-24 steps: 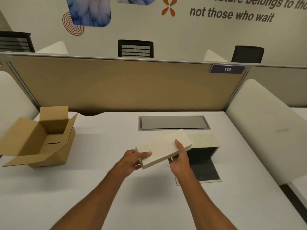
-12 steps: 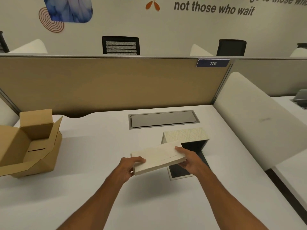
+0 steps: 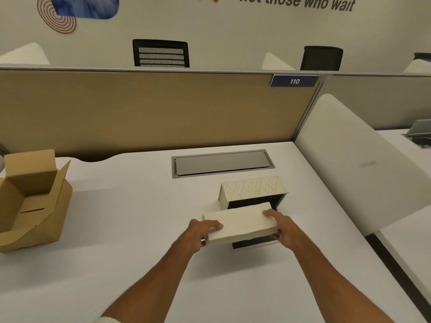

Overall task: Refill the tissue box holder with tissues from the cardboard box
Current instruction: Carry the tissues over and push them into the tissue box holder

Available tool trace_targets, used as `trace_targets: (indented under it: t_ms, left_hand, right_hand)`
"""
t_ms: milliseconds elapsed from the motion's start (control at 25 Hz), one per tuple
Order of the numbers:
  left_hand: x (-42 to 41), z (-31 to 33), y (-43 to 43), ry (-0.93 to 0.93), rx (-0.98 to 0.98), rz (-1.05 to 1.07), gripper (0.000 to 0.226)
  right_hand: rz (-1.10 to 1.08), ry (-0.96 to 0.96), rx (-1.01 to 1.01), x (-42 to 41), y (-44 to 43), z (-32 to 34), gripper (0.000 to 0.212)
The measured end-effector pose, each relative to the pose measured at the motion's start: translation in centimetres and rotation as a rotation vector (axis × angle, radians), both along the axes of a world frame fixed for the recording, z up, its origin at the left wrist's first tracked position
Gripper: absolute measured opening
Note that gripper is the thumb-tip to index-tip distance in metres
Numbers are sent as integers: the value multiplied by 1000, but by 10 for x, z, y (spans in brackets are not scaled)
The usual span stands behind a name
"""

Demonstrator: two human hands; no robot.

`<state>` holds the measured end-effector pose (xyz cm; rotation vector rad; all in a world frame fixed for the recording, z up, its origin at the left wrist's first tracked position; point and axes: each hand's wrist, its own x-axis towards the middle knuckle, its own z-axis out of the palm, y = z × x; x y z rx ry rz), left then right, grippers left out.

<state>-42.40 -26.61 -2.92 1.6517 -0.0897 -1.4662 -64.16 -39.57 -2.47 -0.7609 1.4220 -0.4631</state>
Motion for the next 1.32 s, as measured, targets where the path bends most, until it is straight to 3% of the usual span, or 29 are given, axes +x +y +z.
trace_targets:
  t_ms: [160,400,680,1320]
  left_hand:
    - [-33,-11,-31,-18,49,0,80]
    - [-68,-26,-61,-28,112,122,72]
    - [-76,-35,-69,-30,153,211,63]
    - [-84,-40,-81,-134,251,177,63]
  right_hand:
    - [30,56,28,-32,-35,-15,41]
    - [114,118,40,-50,-80,-40,50]
    - [193,153,94,-54,-98,-63,41]
    - [292,278,23,-63,-109,-76,43]
